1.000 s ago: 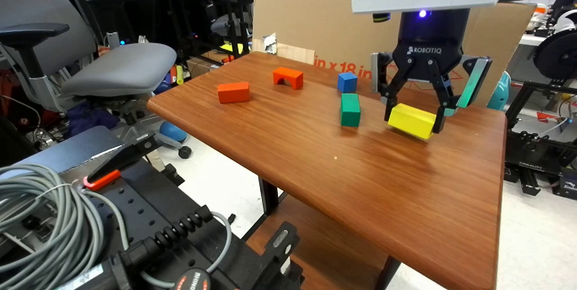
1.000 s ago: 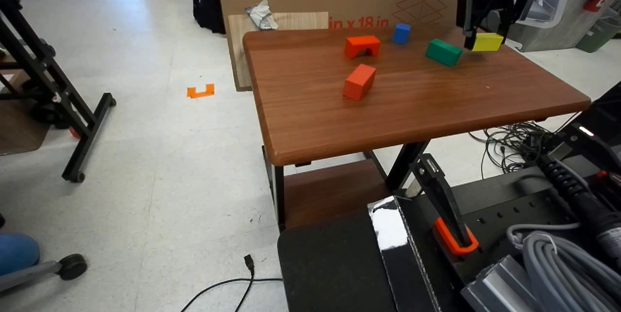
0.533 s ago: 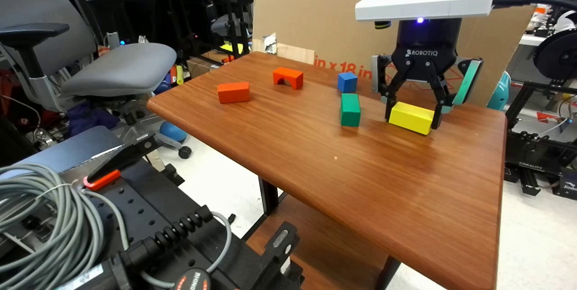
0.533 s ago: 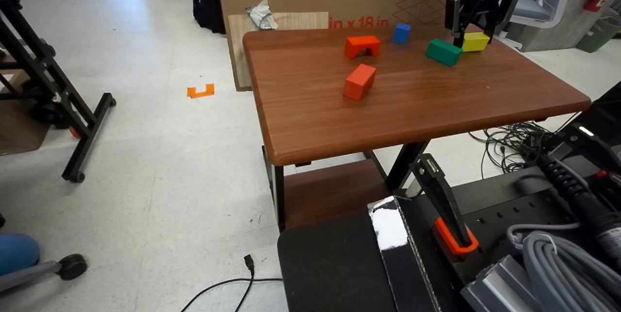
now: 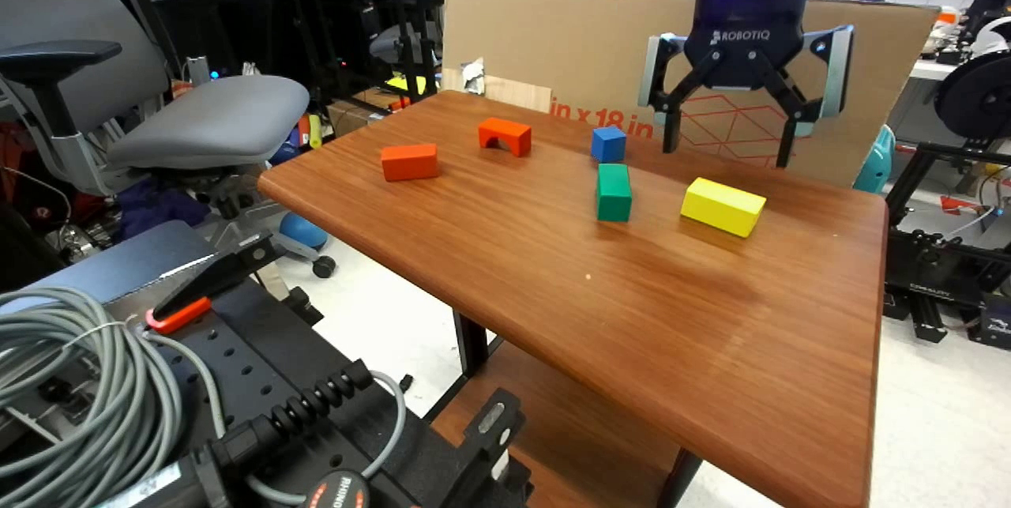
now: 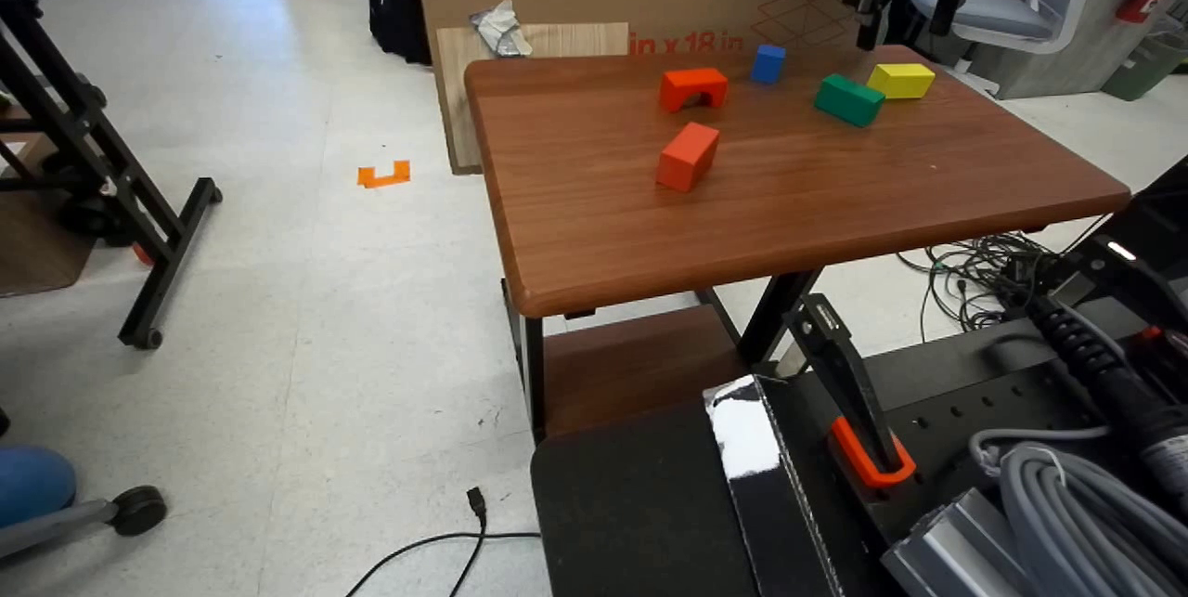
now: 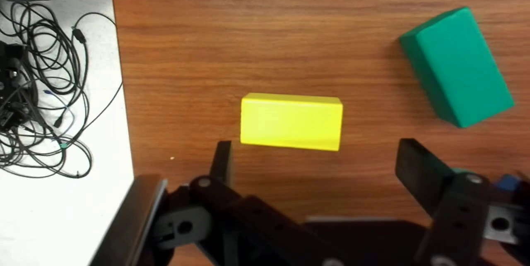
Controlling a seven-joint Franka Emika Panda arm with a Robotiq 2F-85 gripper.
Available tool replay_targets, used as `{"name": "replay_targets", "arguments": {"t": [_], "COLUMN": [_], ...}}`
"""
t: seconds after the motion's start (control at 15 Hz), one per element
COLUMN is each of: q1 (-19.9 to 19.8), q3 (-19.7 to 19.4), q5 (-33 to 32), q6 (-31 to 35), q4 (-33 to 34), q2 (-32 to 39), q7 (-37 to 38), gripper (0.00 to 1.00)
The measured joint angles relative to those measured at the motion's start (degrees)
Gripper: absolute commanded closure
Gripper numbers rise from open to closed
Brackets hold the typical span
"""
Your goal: Move the yellow block forward
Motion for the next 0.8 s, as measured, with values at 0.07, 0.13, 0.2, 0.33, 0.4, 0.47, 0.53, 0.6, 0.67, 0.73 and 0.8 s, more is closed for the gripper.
{"name": "replay_targets", "arguments": {"t": [0.07, 0.13, 0.2, 0.33, 0.4, 0.47, 0.53, 0.6, 0.67, 0.73, 0.8], "q1": [0.0, 0.0, 0.0, -0.1, -0.1, 0.0, 0.1, 0.2, 0.2, 0.2, 0.2], "q3": [-0.1, -0.4, -0.6, -1.0, -1.0, -0.9, -0.8, -0.7, -0.6, -0.5, -0.5], "q5": [0.0, 0.0, 0.0, -0.3, -0.8, -1.4, -2.3, -3.2, -3.3, -3.3, -3.3], "q6": [0.0, 0.0, -0.2, -1.8, -3.8, -5.7, -7.4, -9.3, -9.5, -9.5, -9.4], "q4": [-1.4, -3.0, -4.9, -9.6, -12.3, -15.1, -17.8, -20.6, -22.1, -22.1, -21.7], "q2": [-2.1, -4.3, -6.7, -12.1, -15.0, -18.0, -20.8, -23.4, -24.9, -25.1, -24.7], "q7": [0.1, 0.3, 0.3, -0.1, -0.7, -1.5, -2.0, -2.4, -2.3, -2.3, -2.3], "gripper": [0.00, 0.00, 0.00, 0.00, 0.00, 0.00, 0.00, 0.00, 0.00, 0.00, 0.00]}}
